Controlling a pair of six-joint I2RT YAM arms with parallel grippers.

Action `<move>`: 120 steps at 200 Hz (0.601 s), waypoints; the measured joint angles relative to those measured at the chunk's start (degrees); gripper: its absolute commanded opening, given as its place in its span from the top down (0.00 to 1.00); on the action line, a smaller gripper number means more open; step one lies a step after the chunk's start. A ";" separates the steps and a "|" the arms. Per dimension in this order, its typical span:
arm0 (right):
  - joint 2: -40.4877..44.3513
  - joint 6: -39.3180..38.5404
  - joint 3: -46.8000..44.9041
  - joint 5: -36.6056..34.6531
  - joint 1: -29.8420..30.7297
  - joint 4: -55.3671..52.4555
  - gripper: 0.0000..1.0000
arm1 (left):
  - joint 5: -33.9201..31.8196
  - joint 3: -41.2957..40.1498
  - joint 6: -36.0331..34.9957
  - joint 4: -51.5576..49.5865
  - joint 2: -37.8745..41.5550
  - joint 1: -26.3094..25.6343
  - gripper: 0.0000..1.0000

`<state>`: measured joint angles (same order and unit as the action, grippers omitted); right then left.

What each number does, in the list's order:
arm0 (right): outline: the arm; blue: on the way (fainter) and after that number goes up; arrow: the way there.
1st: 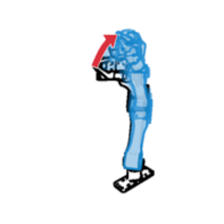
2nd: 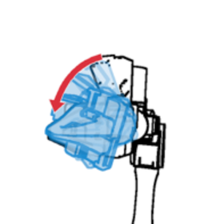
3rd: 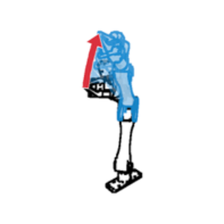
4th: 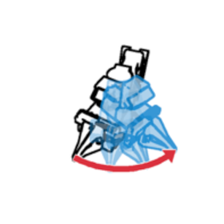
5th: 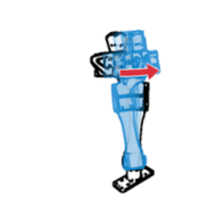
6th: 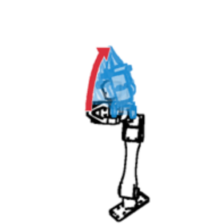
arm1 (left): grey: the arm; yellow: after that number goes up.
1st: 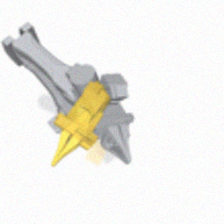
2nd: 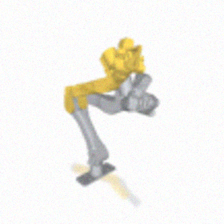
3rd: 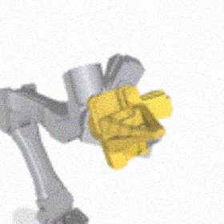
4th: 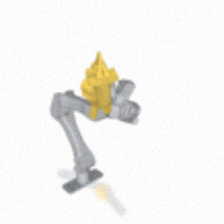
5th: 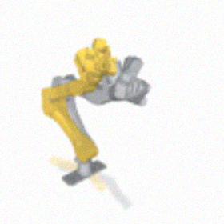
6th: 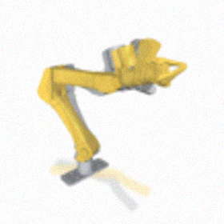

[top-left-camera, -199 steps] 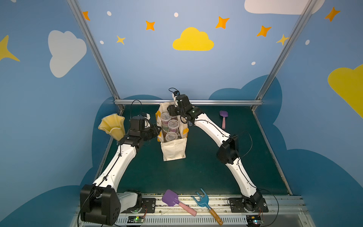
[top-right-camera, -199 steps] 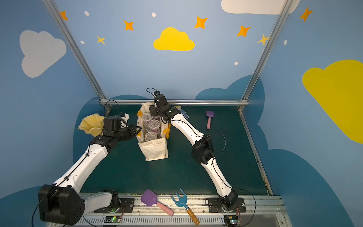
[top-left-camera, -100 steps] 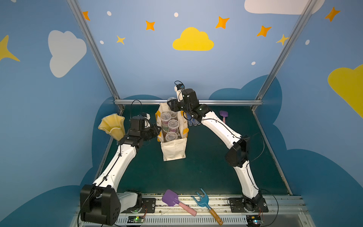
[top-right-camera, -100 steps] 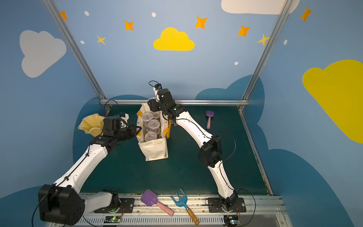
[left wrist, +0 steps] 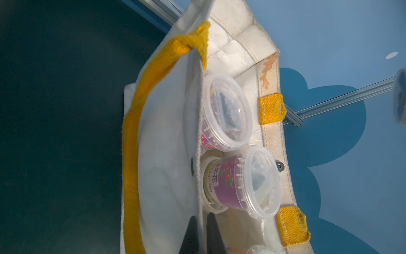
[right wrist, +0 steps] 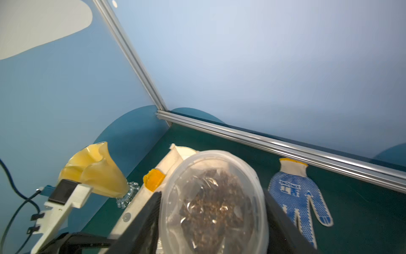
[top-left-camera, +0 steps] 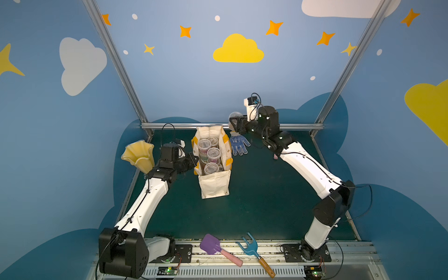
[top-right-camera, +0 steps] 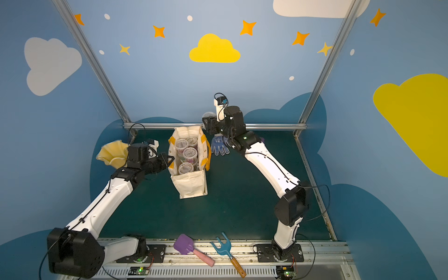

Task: Take out the seed jars from the canvas bag
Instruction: Place the seed jar at the center of the board.

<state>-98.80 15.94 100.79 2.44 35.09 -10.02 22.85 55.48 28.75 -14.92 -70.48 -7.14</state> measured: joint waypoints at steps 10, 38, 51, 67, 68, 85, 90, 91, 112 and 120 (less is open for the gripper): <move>1.81 -0.11 -3.50 -0.11 -1.20 0.70 0.45 | -0.02 0.00 0.00 0.00 0.00 0.00 0.96; 4.28 -0.33 -13.05 -0.44 -3.80 2.60 0.45 | -0.02 0.00 0.00 -0.02 0.00 0.00 0.95; 4.35 -0.31 -17.05 -0.74 -4.37 3.85 0.45 | -0.02 0.00 -0.02 0.00 0.00 0.00 0.96; 4.26 -0.15 -22.84 -0.83 -4.70 5.18 0.45 | -0.09 0.00 -0.02 -0.02 0.00 0.00 0.96; 4.26 -0.15 -23.04 -0.85 -4.70 5.20 0.45 | -0.09 0.00 -0.02 -0.02 0.00 0.00 0.96; 3.78 0.61 -27.47 -0.63 -4.68 7.04 0.45 | -0.22 0.00 -0.02 -0.04 0.00 0.00 0.96; 3.61 0.76 -28.41 -0.55 -4.68 7.76 0.45 | -0.26 0.00 -0.02 -0.04 0.00 0.00 0.96; 3.56 0.79 -28.57 -0.52 -4.68 7.93 0.45 | -0.26 0.00 -0.02 -0.04 0.00 0.00 0.96; 1.88 2.03 -31.93 -0.42 -4.42 12.02 0.45 | -0.33 0.00 -0.02 -0.07 0.00 0.00 0.96; 0.98 2.38 -32.83 -0.48 -4.22 13.49 0.45 | -0.35 0.00 -0.02 -0.07 0.00 0.00 0.96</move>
<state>-97.82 18.33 67.96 1.96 30.87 3.46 22.50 55.48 28.73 -14.98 -70.48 -7.14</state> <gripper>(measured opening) 0.599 0.068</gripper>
